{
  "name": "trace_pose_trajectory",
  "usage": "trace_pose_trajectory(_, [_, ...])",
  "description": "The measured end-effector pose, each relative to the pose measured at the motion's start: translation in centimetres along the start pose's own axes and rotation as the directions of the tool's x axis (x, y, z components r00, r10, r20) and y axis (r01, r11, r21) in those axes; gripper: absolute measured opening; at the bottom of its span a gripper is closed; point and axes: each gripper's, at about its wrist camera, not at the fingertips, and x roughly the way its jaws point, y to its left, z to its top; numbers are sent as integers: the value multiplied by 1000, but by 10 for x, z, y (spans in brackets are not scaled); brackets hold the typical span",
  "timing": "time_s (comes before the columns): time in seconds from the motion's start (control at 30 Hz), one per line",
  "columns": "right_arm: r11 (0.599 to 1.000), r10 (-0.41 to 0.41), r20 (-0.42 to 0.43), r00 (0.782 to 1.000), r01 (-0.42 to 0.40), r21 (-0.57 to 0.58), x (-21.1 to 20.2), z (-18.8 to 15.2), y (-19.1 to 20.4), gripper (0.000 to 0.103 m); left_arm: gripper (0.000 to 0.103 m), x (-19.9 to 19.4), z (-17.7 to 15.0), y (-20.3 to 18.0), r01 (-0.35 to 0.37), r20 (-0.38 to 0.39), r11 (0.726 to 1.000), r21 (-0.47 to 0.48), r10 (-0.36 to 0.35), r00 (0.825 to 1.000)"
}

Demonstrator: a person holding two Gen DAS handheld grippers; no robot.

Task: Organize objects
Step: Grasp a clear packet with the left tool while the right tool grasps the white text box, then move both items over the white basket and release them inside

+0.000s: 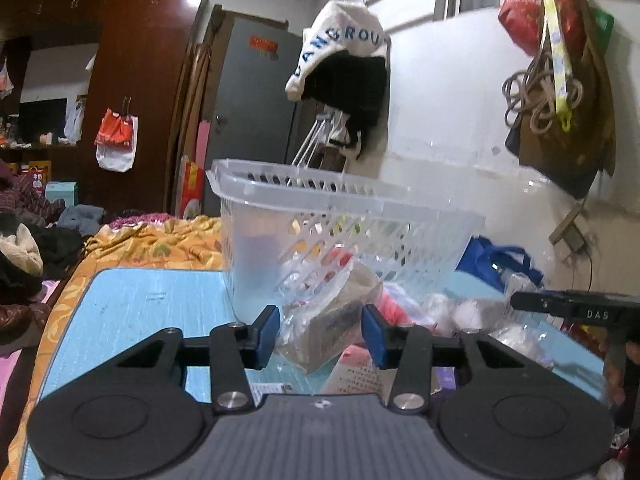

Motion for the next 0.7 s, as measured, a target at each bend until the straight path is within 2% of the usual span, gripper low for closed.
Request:
trace_pose_trajectory(0.33, [1000,-11,75,997,12,-15,-8,0,4,41,49,-13,2,0,12,89,1000,-8,-11,996])
trace_pose_trajectory(0.47, [1000,10,118,993,-11,6,-13,4,3,41,49,-25,14,-7,22,169,1000,-21,-18,985])
trace_pose_trajectory(0.57, [999,45,144,989,-46,0,-20,26,9,41,49,-27,36,-18,41,201,999,-16,-37,979])
trace_pose_trajectory(0.7, [991,131,179,975,-131,-9,-21,79,20,41,49,-4,86,-32,26,207,1000,-7,-24,978])
